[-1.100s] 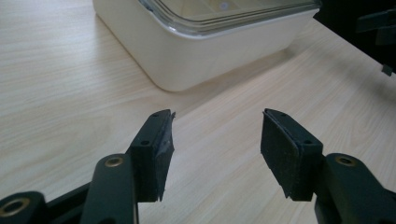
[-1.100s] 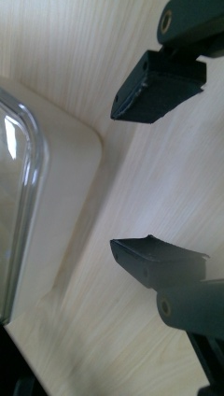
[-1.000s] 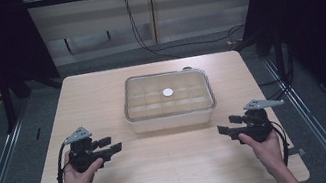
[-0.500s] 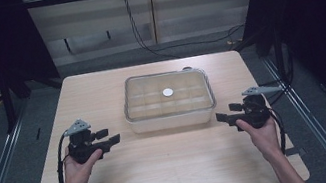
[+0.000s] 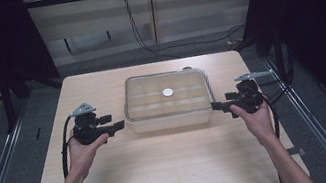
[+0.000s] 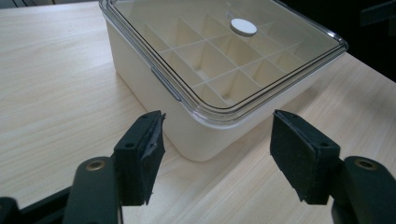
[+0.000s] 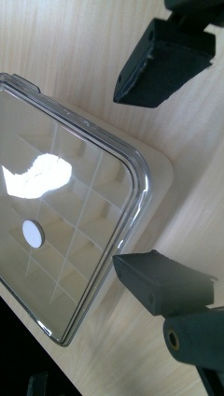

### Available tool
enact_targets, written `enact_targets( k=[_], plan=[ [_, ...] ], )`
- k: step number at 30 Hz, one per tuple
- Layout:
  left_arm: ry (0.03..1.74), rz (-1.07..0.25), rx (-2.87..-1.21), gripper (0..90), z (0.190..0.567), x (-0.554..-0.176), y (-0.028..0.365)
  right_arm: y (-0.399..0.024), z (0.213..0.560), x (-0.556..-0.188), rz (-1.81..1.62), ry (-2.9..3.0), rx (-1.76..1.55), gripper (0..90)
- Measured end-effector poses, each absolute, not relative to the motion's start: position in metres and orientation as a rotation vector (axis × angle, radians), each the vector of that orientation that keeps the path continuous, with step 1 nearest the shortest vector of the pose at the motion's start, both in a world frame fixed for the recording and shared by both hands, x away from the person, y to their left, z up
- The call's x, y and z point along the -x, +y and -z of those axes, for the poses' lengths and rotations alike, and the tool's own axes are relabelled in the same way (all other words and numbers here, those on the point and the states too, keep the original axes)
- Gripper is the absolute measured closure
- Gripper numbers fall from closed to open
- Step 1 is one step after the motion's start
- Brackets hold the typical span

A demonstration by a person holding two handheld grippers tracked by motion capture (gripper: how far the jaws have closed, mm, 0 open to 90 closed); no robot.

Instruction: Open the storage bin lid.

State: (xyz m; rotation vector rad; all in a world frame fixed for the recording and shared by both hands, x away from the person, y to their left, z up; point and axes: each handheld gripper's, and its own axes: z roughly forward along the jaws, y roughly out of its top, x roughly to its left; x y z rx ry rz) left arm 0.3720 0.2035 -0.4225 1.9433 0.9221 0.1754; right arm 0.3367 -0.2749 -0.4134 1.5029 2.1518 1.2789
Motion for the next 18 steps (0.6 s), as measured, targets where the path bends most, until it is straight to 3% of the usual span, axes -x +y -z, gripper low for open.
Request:
enact_targets(
  k=[8,11,18],
  plan=[
    [0.932,-0.157,-1.944,28.1,0.419,-0.392,0.196,-0.274,0.411,-0.356,-1.266,2.164,-1.496,18.5],
    [0.935,-0.169,-1.953,21.4,0.415,-0.398,0.191,-0.272,0.408,-0.361,-1.282,2.158,-1.498,18.6],
    [0.938,-0.164,-1.945,23.5,0.408,-0.411,0.185,-0.266,0.404,-0.372,-1.261,2.161,-1.490,22.0]
  ],
)
